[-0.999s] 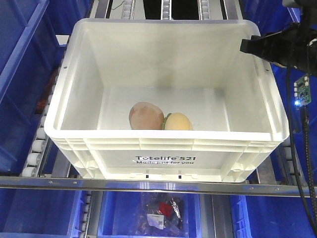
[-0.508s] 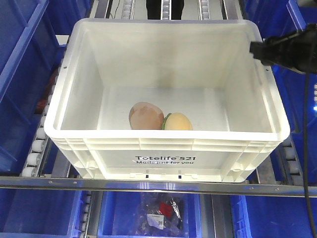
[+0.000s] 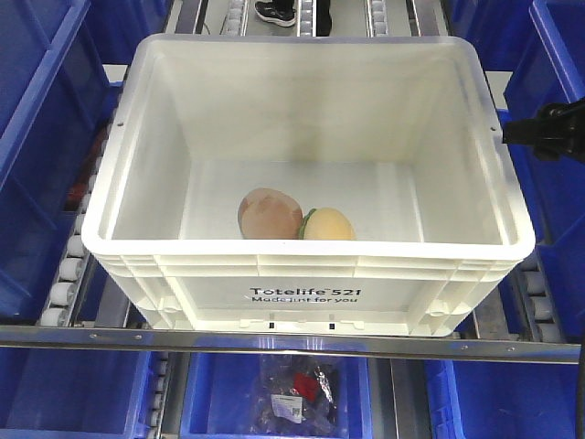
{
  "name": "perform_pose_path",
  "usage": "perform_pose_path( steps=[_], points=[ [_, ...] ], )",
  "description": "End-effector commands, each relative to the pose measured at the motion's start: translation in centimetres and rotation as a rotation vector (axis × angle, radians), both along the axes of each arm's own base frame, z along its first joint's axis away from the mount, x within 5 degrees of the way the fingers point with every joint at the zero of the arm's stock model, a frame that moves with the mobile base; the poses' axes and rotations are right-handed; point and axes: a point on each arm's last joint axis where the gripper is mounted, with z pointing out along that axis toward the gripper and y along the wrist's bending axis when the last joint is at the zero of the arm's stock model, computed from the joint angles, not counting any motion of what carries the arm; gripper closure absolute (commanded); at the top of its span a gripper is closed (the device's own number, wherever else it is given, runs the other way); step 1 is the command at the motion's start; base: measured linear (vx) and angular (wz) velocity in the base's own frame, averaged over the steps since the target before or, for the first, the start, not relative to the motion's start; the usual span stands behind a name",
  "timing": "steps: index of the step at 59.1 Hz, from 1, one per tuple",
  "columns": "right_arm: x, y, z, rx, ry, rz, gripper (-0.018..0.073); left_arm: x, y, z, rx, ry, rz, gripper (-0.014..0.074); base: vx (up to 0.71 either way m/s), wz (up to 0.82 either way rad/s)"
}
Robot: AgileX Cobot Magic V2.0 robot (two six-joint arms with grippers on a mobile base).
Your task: Place moving items into box and shelve
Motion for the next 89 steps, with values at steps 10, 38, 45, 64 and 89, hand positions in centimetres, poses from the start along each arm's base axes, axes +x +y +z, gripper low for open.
perform_pose_path(
  steps=[10,38,45,64,89],
  points=[
    [-0.1,-0.3,1.9,-0.018,-0.102,-0.021,0.012,-0.1,0.0,0.2,-0.017,-0.073,0.003,0.0604,0.0,0.0],
    [-11.6,-1.4,3.3,-0.158,-0.582,-0.09,0.0477,-0.1,0.0,0.2,-0.017,-0.073,0.003,0.0604,0.0,0.0],
    [-14.7,-1.7,-0.5,-0.171,-0.781,-0.135,0.0569,-0.1,0.0,0.2,-0.017,-0.073,0.003,0.0604,0.0,0.0],
    [-17.8,-1.8,-10.3,-0.17,-0.851,-0.152,0.0568,-0.1,0.0,0.2,-0.017,-0.073,0.003,0.0604,0.0,0.0],
    [-17.8,-1.8,-13.8,-0.109,-0.754,-0.174,0.0568,0.0,0.0,0.2,-0.017,-0.071,0.003,0.0604,0.0,0.0]
  ],
)
